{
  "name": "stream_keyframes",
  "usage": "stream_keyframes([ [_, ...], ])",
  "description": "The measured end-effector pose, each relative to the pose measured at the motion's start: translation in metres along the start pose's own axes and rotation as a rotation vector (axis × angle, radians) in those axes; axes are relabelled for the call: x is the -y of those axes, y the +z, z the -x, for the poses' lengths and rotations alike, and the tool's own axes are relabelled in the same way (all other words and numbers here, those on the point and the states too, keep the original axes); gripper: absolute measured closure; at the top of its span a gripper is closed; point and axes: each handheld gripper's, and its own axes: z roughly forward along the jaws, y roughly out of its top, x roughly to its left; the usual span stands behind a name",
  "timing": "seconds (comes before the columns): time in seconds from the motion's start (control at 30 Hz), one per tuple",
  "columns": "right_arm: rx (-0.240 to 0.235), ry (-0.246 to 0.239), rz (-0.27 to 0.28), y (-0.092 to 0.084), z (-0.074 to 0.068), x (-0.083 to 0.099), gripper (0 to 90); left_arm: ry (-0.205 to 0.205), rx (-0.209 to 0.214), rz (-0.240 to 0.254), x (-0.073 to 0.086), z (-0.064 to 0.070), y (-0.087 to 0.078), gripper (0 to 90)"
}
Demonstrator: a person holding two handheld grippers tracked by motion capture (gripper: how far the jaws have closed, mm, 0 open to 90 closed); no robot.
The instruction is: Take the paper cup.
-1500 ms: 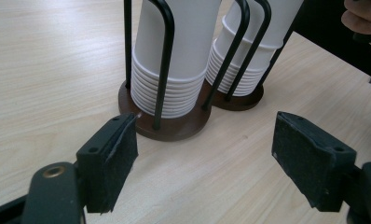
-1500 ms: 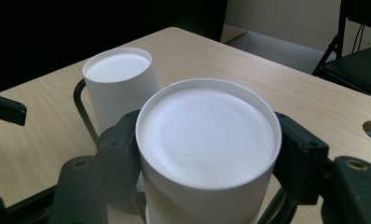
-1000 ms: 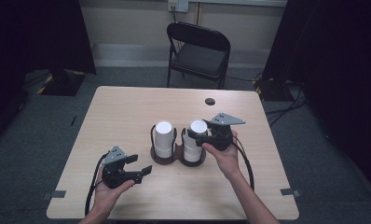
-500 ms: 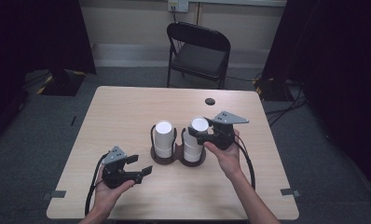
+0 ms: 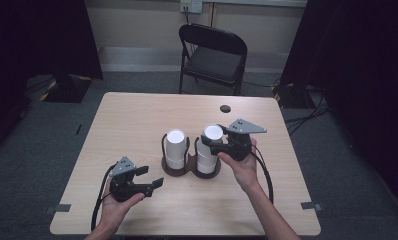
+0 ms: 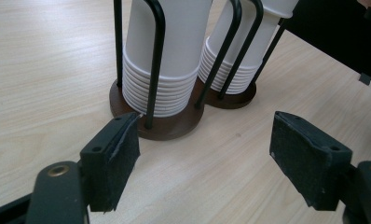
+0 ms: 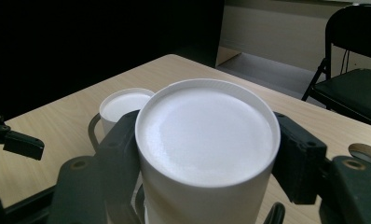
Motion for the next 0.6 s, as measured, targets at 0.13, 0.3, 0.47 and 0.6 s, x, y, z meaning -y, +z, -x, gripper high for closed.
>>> stream_keyframes([
  [0.13,0.007,-0.008,0.007,-0.0009,-0.0003,-0.0011,33.3,0.004,0.0,-0.004,0.0002,-0.0003,0.0,24.0],
  [0.3,0.007,-0.003,0.03,-0.0036,0.0009,-0.0027,33.4,0.001,-0.001,-0.002,0.0004,-0.0004,0.0,24.0],
  [0.47,-0.006,-0.004,0.05,-0.0075,0.0006,-0.0068,33.4,0.005,-0.003,-0.006,0.0002,0.0001,0.0007,24.0],
  [0.6,-0.007,0.0,0.063,-0.0097,0.0013,-0.0084,33.4,0.007,0.0,-0.007,0.0002,0.0005,0.001,24.1],
])
